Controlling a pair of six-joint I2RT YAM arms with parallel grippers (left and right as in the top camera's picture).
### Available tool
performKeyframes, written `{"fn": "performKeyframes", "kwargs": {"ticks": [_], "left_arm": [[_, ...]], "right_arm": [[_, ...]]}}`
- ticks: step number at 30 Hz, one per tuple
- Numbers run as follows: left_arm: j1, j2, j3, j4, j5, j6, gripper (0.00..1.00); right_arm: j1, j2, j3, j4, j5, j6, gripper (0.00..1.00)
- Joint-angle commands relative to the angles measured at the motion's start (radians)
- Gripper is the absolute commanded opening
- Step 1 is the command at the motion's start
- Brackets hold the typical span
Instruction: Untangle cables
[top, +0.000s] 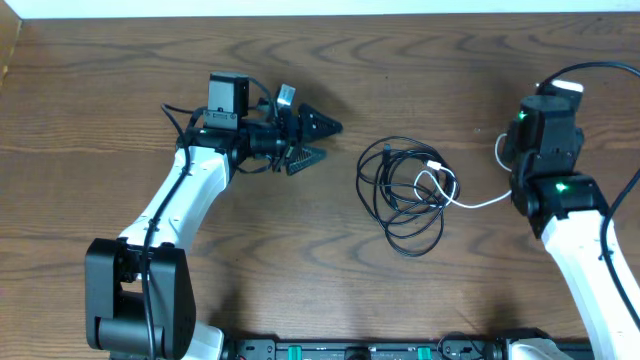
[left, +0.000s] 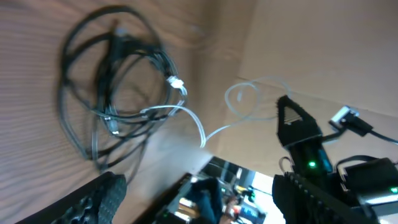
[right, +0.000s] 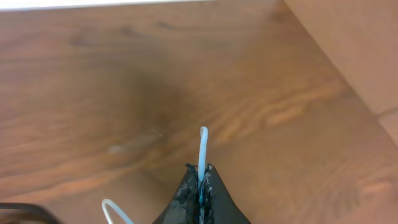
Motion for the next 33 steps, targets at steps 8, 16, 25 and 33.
{"fn": "performKeyframes", "kwargs": {"ticks": [8, 16, 25, 33], "left_arm": [[0.000, 0.000, 0.006, -0.138, -0.307, 0.098, 0.81], [0.000, 0.000, 0.006, -0.142, -0.486, 0.124, 0.81], [0.000, 0.000, 0.006, -0.141, -0.835, 0.124, 0.81], [0.000, 0.000, 0.006, -0.172, -1.023, 0.124, 0.82]], "right_arm": [[-0.082, 0.165, 0.002, -0.118, -0.016, 0.112, 0.02], [-0.080, 0.191, 0.002, -0.119, -0.076, 0.112, 0.69], [-0.080, 0.192, 0.002, -0.071, -0.216, 0.112, 0.99], [-0.080, 0.192, 0.002, -0.072, -0.450, 0.112, 0.99]]}}
